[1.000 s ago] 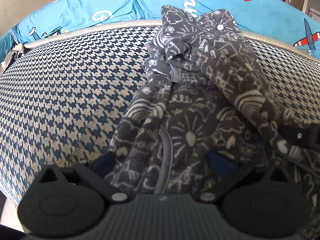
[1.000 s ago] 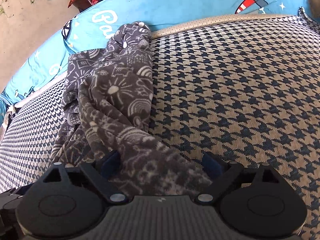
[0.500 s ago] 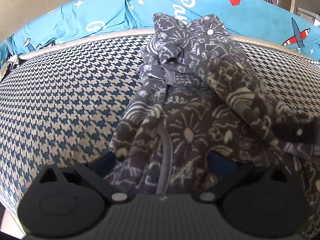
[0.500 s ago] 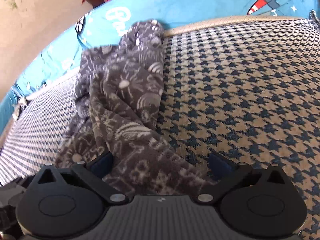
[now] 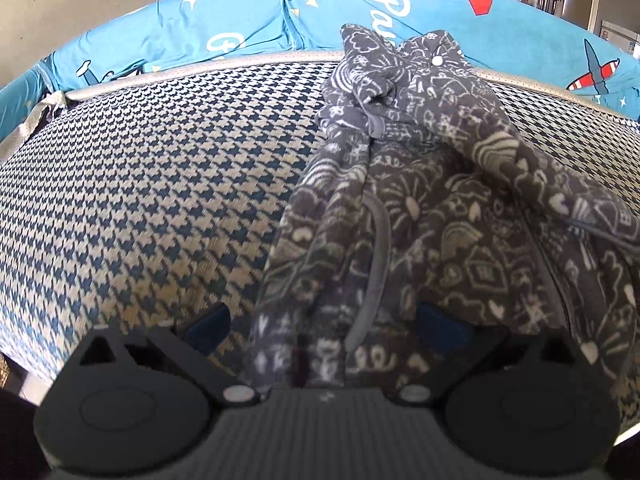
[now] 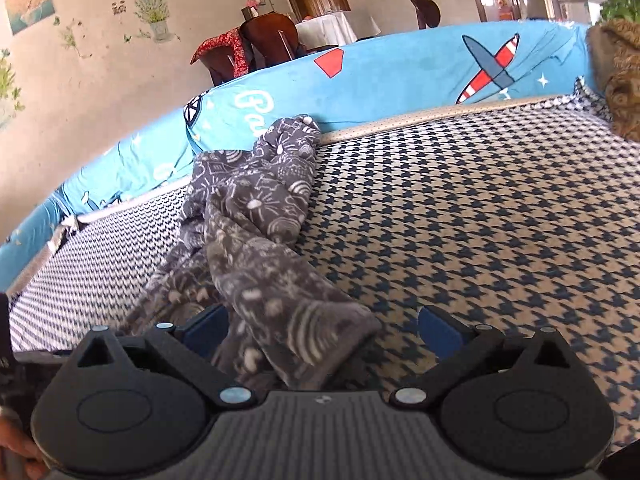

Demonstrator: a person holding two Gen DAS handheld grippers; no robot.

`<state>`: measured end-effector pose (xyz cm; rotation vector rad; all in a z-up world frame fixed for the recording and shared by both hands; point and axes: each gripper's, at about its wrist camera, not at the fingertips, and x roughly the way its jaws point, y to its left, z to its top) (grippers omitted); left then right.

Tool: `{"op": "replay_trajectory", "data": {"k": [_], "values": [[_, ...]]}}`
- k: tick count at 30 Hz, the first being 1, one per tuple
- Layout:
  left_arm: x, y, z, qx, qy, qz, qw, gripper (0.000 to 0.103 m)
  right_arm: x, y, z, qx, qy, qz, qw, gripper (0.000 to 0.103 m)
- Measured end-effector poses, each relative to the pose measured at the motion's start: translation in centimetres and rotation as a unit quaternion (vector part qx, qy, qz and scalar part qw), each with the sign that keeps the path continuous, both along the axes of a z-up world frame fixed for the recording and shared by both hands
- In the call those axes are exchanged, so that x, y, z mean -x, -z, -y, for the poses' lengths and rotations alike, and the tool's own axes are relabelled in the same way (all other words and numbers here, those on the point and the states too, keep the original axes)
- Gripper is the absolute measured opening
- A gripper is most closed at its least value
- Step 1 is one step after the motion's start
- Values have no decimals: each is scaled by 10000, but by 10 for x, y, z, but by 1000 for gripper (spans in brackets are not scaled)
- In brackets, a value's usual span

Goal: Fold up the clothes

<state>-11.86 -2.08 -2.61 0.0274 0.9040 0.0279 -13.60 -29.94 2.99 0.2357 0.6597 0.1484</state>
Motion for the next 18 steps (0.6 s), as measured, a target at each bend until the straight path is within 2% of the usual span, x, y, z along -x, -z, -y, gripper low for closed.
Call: {"op": "replay_trajectory", "data": {"k": [7,14,18], "values": [[12,2,-2,38,12,-6,10000,103,5,5,6,179,72,115,9997,102],[12,5,-8,181,-14,-26,9998,103,-14,20,2,-46,-6,-65,10000,83],[12,6,-10,236,-21,-34,9997,103,-24,31,5,-286,128,-178,9994,74]]}}
